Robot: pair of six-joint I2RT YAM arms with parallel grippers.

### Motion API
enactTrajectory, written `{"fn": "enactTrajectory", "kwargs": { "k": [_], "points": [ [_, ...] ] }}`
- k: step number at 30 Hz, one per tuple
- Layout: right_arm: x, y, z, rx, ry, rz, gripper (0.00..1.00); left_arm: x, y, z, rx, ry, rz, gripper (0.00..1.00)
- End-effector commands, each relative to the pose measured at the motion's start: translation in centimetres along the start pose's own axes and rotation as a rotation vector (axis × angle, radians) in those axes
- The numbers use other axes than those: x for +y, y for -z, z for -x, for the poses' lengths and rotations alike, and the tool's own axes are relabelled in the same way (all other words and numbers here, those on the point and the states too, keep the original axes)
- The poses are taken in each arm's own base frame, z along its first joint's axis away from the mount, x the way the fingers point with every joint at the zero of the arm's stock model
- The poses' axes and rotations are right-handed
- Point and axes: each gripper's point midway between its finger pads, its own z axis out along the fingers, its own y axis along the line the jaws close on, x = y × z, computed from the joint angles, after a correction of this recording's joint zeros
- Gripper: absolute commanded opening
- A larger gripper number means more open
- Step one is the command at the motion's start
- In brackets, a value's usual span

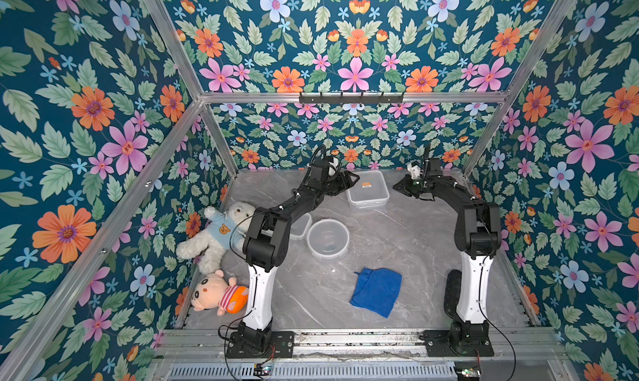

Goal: Wipe the insides of the lunch boxes
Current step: Adjust the lunch box at the center of the board, then open the fastener of the lunch box.

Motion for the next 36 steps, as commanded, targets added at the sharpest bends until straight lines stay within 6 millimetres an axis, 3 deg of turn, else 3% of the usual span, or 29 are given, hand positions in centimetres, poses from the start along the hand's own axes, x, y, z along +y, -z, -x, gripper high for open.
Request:
{"fn": "enactTrajectory", "kwargs": {
  "k": [1,6,12,16,21,25,29,36],
  "points": [
    [3.2,1.9,2.7,-0.089,0.015,0.286,0.22,-0.2,0.2,1.4,-0.028,-0.057,0.047,0.80],
    [3.3,1.3,3.8,-0.059,-0.059,0.506,0.36,-0.3,-2.3,0.9,-0.006,-0.023,0.012,0.80],
    [3.2,-0.3,4.6,-0.060,-0.077,0.608,0.53,0.7,-6.1,-1.2,0.058,0.016,0.009,0.79],
    [3.5,-2.4,4.0,-0.012,-0.083,0.642,0.58,1.5,-7.7,-2.1,0.085,0.044,0.015,0.79],
    [3.1,-5.1,2.6,0.032,-0.120,0.631,0.59,2.9,-8.2,-3.1,0.095,0.071,0.053,0.77],
    [2.4,-6.1,1.6,0.052,-0.143,0.622,0.58,4.2,-8.4,-4.2,0.108,0.089,0.084,0.75],
    [2.1,-6.6,0.8,0.063,-0.159,0.620,0.57,5.3,-8.8,-5.7,0.133,0.109,0.104,0.74],
    [3.9,-5.9,0.4,0.075,-0.162,0.719,0.47,6.8,-9.1,-7.1,0.152,0.127,0.122,0.73]
  ]
}}
